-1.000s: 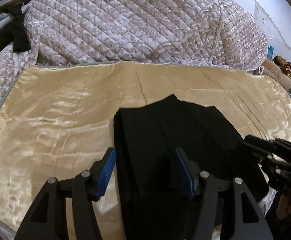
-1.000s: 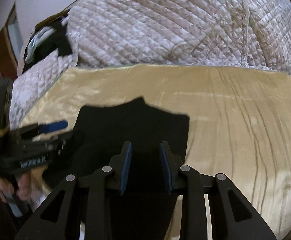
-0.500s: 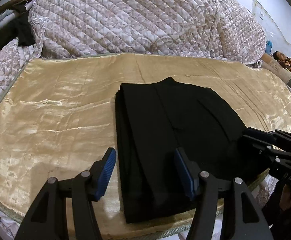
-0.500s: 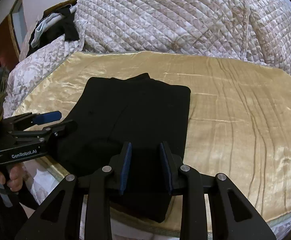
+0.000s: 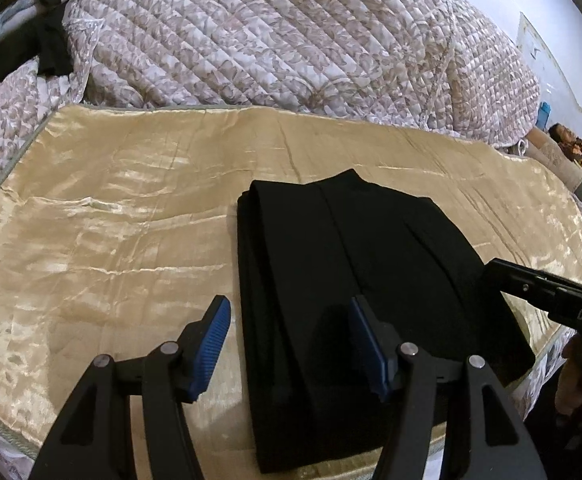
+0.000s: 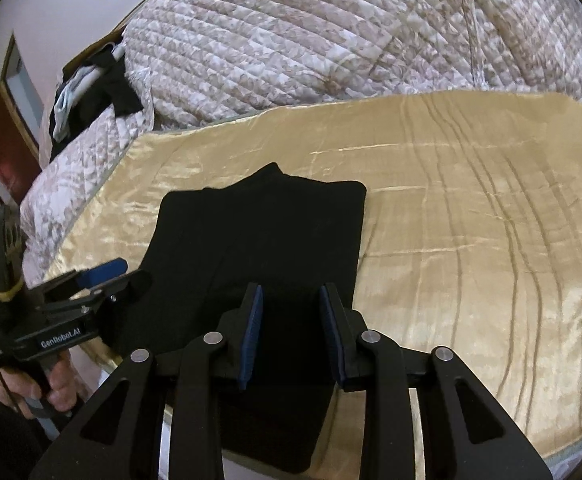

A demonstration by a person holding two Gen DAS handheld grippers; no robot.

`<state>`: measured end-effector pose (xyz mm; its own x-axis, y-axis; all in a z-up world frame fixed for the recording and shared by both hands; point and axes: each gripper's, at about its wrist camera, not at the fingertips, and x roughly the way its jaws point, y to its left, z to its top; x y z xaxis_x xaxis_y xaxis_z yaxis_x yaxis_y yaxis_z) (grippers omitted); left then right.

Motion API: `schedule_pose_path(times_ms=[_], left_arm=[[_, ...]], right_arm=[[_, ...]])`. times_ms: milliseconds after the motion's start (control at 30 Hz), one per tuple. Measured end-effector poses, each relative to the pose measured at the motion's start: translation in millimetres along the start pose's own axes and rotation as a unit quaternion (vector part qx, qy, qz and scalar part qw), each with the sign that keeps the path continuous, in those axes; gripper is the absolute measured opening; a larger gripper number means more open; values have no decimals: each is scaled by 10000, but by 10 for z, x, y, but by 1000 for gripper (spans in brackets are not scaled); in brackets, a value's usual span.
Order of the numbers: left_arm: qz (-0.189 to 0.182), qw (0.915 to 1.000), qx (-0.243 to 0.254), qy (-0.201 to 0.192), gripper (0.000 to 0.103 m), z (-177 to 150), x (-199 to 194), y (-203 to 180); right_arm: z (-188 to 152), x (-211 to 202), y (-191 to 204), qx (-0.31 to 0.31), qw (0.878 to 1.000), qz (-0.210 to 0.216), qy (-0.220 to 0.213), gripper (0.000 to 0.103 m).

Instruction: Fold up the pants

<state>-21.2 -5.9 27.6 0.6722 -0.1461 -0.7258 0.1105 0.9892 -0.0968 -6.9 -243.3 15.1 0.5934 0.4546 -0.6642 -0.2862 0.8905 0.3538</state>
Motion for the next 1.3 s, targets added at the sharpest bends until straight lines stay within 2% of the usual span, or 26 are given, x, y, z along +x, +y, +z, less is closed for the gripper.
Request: schedule_pose_path(times_ms=[100,333,500,600,767,900,967,1167,1300], left_arm=[[-114,9999,-114,27,64,31,33,50],[-544,9967,-577,171,68,76,128,215],[-886,9924,-763,373,70,-22,168,233],[-857,9940,-588,355,71,-58,152,186],[-890,9932,-666,346,75,-11,238,216],[-876,9933,-693,286,77,62,338,215],[-863,9938,-647,284,76,73,351,195],[-802,9950,-517,277,58,15,238,143],[-781,9953,-506,265,53,-9,208,140]], right_arm=[[48,50,-83,275,9994,198,47,43],[114,118,-233,597,9977,290,108,43],[79,196,-334,885,9947,434,288,44],[-3,189,-362,1005,9925,600,356,44],[-89,148,-398,1222,9882,857,345,44],[-27,216,-390,1188,9881,909,365,46],[23,287,-389,1179,9880,935,360,46],[-18,262,-357,1181,9877,966,335,46],[-77,208,-341,1148,9880,988,310,44]])
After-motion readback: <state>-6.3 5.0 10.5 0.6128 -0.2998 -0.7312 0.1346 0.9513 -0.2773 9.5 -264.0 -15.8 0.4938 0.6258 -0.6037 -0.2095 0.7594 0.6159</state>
